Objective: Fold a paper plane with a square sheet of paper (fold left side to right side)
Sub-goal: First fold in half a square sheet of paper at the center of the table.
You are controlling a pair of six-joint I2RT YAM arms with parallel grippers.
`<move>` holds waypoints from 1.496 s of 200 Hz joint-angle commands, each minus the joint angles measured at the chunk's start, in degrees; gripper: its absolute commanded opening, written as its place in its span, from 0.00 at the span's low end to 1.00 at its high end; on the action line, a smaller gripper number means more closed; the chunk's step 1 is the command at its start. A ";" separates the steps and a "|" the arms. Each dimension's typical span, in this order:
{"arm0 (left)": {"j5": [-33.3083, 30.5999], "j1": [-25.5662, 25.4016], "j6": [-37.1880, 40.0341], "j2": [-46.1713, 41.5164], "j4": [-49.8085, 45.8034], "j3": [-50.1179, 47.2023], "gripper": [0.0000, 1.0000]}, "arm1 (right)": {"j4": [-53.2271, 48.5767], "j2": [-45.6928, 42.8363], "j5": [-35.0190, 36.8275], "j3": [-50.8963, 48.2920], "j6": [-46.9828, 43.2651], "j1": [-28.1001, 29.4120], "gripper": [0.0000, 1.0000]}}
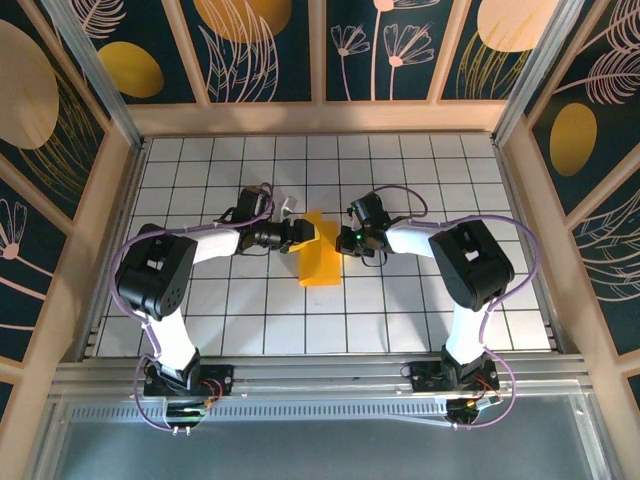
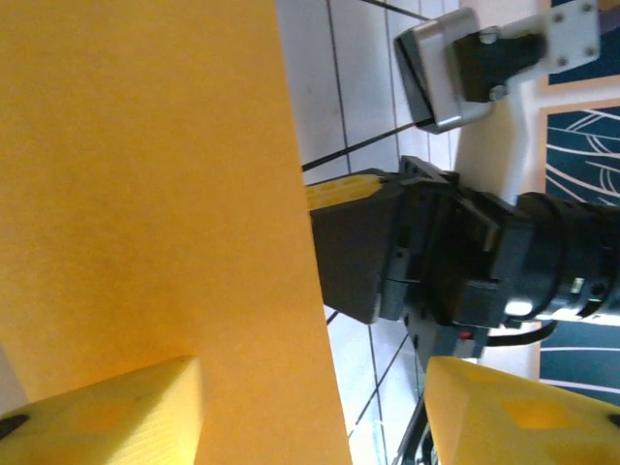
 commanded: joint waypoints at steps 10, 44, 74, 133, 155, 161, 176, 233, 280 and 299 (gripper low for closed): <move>-0.94 -0.84 0.19 1.79 0.25 2.05 0.49 | 1.18 -0.98 -1.90 -1.96 1.22 0.99 0.01; -3.29 -1.06 1.67 2.79 -2.06 2.05 0.25 | 3.42 -2.40 -3.10 -2.55 2.12 0.95 0.00; -4.08 -1.13 1.83 3.17 -2.54 1.97 0.10 | 3.80 -5.64 -2.10 -2.87 2.37 0.00 0.05; -4.91 -1.30 2.25 3.08 -3.21 1.98 0.03 | 8.53 -13.50 -9.64 -7.81 1.65 -4.36 0.45; -4.87 -1.39 2.22 3.17 -3.29 2.03 0.02 | 13.88 -12.80 -15.53 -9.53 3.61 -4.46 0.55; -4.83 -1.39 2.28 3.18 -3.29 2.04 0.02 | 15.34 -12.04 -17.16 -9.59 4.34 -4.27 0.55; -4.75 -1.39 2.34 3.18 -3.38 2.06 0.02 | 18.18 -9.77 -19.85 -9.08 5.75 -3.62 0.56; -4.59 -1.56 2.19 3.04 -3.38 2.09 0.01 | 20.23 -1.41 -21.80 -3.81 6.35 -1.08 0.47; -4.58 -1.54 0.63 1.53 -1.58 1.54 0.07 | 20.19 -0.51 -21.16 -4.02 6.57 -0.77 0.09; -6.26 -1.61 0.80 -1.10 -2.56 1.50 0.14 | 17.27 -0.66 -18.66 -4.18 5.88 -0.77 0.00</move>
